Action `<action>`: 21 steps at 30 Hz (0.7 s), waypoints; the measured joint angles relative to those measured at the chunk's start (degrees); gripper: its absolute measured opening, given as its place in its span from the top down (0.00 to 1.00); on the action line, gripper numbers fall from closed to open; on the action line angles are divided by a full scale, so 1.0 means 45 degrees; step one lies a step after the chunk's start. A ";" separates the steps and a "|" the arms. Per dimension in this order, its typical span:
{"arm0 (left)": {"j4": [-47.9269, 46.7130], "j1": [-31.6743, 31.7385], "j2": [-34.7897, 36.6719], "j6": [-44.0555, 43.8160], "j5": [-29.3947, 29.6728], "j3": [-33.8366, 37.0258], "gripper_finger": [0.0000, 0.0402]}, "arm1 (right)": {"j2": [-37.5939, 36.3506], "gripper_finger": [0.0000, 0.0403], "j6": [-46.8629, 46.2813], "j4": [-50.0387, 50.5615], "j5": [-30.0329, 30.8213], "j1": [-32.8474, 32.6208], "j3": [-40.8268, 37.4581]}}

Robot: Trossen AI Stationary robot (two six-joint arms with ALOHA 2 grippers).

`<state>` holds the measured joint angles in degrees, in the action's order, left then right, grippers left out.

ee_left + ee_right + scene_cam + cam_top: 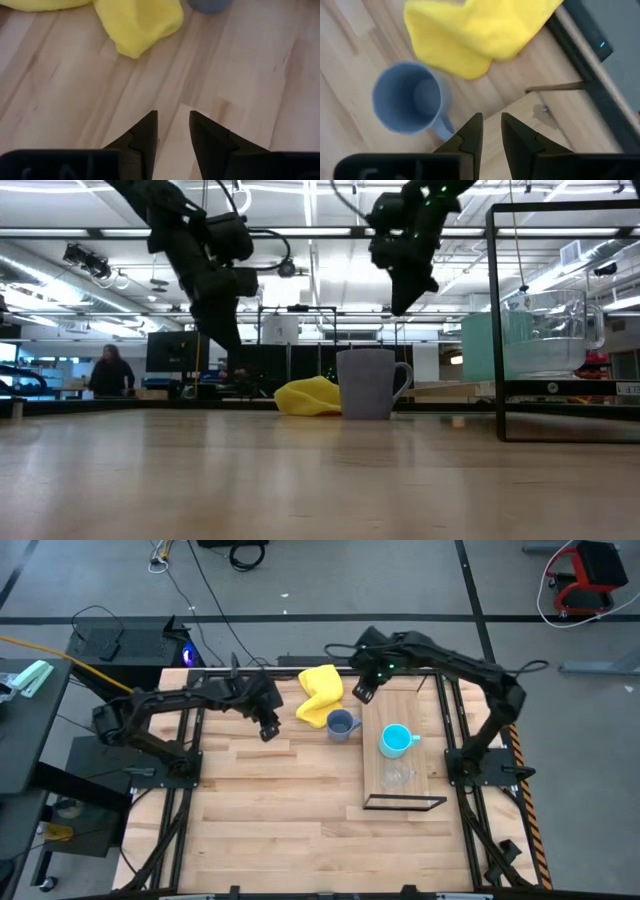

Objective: Stack small to large cups/mugs on shelf
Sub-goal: Put the gray mug on the shelf

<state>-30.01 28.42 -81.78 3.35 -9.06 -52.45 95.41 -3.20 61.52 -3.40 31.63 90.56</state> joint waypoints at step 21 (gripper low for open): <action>0.2676 -0.0286 -0.0068 -0.1196 0.1439 0.0919 0.71 | 0.2126 0.69 0.0528 -0.0564 -0.0007 -0.1835 -0.0017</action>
<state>-17.97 27.13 -82.08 -2.03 -2.58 -48.31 104.98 -0.83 58.98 -3.44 23.37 90.49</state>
